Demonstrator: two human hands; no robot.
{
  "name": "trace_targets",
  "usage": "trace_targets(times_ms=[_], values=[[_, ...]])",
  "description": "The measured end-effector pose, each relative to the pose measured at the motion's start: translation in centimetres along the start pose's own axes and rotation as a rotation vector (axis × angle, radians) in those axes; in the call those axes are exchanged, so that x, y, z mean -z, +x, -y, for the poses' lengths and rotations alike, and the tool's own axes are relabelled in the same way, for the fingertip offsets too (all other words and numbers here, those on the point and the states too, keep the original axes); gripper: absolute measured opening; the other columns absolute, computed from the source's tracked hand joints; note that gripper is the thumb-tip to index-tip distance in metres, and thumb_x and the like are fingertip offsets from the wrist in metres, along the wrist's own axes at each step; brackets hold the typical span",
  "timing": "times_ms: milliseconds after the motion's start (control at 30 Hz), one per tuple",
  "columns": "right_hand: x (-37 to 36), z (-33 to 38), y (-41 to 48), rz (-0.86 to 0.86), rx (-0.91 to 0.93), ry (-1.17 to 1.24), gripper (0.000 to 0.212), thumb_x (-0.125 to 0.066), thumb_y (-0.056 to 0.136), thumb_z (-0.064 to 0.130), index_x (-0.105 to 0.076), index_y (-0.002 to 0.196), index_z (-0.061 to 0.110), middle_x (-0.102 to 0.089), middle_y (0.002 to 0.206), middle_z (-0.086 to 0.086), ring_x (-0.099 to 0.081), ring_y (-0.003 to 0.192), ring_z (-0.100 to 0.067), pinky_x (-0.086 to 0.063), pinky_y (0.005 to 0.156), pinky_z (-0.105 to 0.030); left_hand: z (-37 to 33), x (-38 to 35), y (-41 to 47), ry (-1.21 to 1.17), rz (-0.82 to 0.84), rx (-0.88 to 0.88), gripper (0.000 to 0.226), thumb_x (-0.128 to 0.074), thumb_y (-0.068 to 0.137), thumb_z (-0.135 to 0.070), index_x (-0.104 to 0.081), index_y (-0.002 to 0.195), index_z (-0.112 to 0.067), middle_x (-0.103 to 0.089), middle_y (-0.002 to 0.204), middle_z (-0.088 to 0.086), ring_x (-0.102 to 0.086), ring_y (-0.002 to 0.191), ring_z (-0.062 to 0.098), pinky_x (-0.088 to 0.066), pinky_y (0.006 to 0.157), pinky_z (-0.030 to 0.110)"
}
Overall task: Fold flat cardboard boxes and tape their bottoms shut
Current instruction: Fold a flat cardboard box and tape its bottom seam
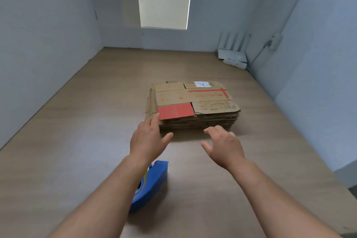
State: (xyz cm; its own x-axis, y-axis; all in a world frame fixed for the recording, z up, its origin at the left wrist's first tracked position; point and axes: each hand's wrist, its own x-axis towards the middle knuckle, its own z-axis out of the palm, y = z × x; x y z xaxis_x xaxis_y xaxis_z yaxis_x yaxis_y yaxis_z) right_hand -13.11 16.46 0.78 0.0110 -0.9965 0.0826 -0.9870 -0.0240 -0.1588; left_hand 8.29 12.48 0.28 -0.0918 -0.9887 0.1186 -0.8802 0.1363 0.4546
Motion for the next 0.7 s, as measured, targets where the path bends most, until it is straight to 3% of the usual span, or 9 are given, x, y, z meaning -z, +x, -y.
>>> trace_targets(times_ms=[267, 400, 533, 600, 700], values=[[-1.5, -6.7, 6.0, 0.028, -0.167, 0.03, 0.057, -0.051, 0.092, 0.044, -0.037, 0.143, 0.02, -0.042, 0.138, 0.001, -0.04, 0.127, -0.017, -0.033, 0.104, -0.032, -0.3, -4.3, 7.4, 0.005, 0.101, 0.062, 0.09, -0.056, 0.086, -0.055, -0.006, 0.153, -0.022, -0.017, 0.158, 0.001, -0.023, 0.142, 0.023, -0.033, 0.109, 0.04], [-2.3, -10.2, 9.8, 0.073, -0.285, 0.008, 0.081, -0.053, 0.089, 0.053, -0.015, 0.15, 0.016, -0.018, 0.155, -0.01, -0.022, 0.14, -0.027, -0.023, 0.113, -0.038, 0.0, -5.9, 9.9, 0.068, 0.16, 0.159, 0.1, -0.058, 0.081, -0.062, 0.0, 0.152, -0.021, -0.011, 0.159, 0.007, -0.021, 0.143, 0.026, -0.032, 0.111, 0.041], [-3.7, -13.8, 13.6, 0.15, -0.394, 0.025, 0.101, -0.056, 0.082, 0.064, 0.003, 0.151, 0.02, 0.002, 0.159, -0.014, -0.011, 0.144, -0.033, -0.015, 0.116, -0.043, 0.1, -7.2, 11.6, 0.095, 0.197, 0.256, 0.106, -0.061, 0.076, -0.067, -0.004, 0.151, -0.018, -0.017, 0.155, 0.009, -0.03, 0.138, 0.027, -0.036, 0.108, 0.041], [-4.3, -15.2, 14.8, 0.193, -0.409, 0.051, 0.104, -0.056, 0.079, 0.068, 0.001, 0.152, 0.02, -0.002, 0.159, -0.013, -0.013, 0.144, -0.033, -0.016, 0.116, -0.045, -0.2, -7.9, 12.0, 0.095, 0.21, 0.274, 0.102, -0.062, 0.075, -0.066, -0.011, 0.149, -0.017, -0.022, 0.152, 0.006, -0.032, 0.136, 0.026, -0.038, 0.107, 0.042], [-5.1, -16.2, 15.4, 0.205, -0.358, 0.049, 0.105, -0.059, 0.075, 0.07, -0.009, 0.15, 0.017, -0.025, 0.152, -0.01, -0.025, 0.139, -0.03, -0.023, 0.113, -0.044, -1.1, -8.5, 12.2, 0.054, 0.185, 0.323, 0.093, -0.067, 0.074, -0.061, -0.023, 0.144, -0.018, -0.028, 0.147, 0.005, -0.034, 0.133, 0.026, -0.039, 0.106, 0.042]])
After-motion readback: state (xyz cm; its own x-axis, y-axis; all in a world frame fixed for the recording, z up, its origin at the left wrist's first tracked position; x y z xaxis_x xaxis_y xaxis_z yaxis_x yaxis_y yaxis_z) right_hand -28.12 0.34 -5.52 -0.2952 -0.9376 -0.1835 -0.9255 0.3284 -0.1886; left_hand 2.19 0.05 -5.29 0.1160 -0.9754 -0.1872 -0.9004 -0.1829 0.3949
